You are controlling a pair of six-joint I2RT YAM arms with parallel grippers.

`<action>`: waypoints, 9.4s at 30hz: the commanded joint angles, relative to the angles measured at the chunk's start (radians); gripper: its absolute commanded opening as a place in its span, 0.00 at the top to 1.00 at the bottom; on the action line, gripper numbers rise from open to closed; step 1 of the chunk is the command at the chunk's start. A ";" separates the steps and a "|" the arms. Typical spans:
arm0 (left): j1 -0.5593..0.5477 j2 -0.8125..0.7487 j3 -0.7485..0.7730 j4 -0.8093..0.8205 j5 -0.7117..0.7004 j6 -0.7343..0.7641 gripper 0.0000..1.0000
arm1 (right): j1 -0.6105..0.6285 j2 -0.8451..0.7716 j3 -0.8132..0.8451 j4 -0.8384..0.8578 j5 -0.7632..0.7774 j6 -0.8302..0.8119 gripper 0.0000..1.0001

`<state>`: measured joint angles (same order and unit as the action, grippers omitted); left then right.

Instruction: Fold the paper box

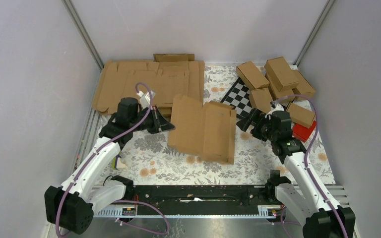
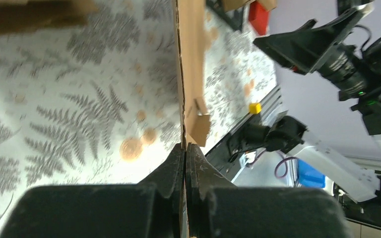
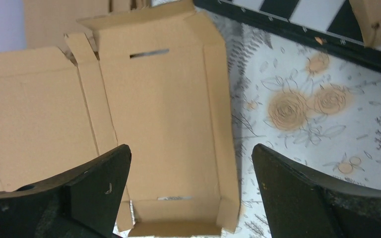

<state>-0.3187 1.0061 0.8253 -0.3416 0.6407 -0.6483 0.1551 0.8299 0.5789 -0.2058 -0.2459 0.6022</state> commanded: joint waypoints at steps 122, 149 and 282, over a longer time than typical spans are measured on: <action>-0.246 -0.104 -0.324 0.520 -0.332 0.071 1.00 | 0.210 0.356 0.029 0.122 -0.012 -0.173 0.45; -0.592 -0.126 -0.471 0.804 -0.821 0.192 1.00 | 0.251 0.153 -0.098 0.120 0.152 -0.132 0.00; -0.564 -0.029 -0.332 0.727 -0.666 0.139 1.00 | 0.768 0.487 -0.016 0.225 0.479 -0.198 0.01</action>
<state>-0.8814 1.0096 0.5098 0.2859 -0.1001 -0.4797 0.9054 1.3235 0.5171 0.0261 0.1761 0.3523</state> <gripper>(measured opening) 0.018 0.992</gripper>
